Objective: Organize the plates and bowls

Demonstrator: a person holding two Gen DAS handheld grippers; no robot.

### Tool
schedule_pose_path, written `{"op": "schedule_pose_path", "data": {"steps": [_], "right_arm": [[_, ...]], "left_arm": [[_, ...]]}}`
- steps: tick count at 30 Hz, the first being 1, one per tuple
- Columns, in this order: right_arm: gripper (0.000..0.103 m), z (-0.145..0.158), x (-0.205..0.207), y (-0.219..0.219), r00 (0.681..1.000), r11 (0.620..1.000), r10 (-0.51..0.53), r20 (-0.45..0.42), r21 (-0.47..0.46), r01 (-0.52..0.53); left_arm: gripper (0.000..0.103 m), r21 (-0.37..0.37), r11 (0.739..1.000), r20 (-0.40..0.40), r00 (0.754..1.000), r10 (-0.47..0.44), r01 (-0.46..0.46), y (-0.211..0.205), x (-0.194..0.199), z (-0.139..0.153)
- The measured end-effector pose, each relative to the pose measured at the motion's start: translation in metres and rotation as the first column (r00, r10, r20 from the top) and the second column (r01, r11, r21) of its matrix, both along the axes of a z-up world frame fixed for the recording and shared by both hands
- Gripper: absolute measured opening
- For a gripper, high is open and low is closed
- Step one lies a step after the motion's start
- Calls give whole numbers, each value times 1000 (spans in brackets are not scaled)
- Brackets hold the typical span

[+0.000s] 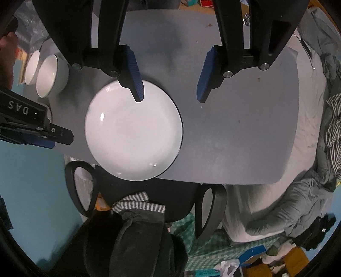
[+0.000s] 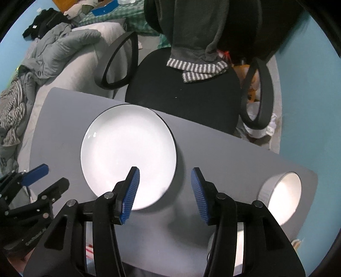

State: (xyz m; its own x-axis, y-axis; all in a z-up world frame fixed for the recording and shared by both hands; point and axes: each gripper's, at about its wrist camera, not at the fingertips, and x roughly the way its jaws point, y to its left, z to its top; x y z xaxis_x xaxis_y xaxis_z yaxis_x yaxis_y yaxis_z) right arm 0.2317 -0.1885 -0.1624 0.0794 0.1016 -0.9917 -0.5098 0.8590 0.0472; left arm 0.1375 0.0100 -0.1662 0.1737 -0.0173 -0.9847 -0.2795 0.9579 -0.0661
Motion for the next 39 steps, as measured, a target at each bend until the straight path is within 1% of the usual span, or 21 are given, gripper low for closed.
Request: {"op": "schedule_pose_path", "data": {"steps": [8, 11, 15, 19, 27, 33, 39], "right_arm": [[50, 29, -31, -18, 996, 999, -39, 82, -8, 40], [50, 39, -42, -27, 993, 998, -63, 101, -1, 63], [50, 52, -57, -43, 989, 996, -90, 114, -3, 91], [51, 61, -69, -61, 984, 992, -126, 122, 1, 127], [51, 78, -94, -95, 969, 980, -192, 152, -17, 197], [51, 89, -114, -119, 957, 970, -230, 175, -37, 239], [51, 96, -127, -141, 944, 956, -278, 179, -44, 290]], "left_arm": [[54, 19, 998, 58, 996, -61, 60, -17, -26, 31], [54, -1, 997, 84, 994, -73, 73, -23, -38, 39], [54, -33, 995, 93, 992, -86, 90, -32, -51, 46], [54, -45, 991, 102, 988, -118, 123, -43, -60, 53], [54, -69, 974, 99, 974, -206, 213, -72, -75, 59], [54, -99, 963, 110, 964, -241, 252, -89, -78, 64], [54, -106, 951, 106, 954, -279, 290, -105, -77, 64]]}}
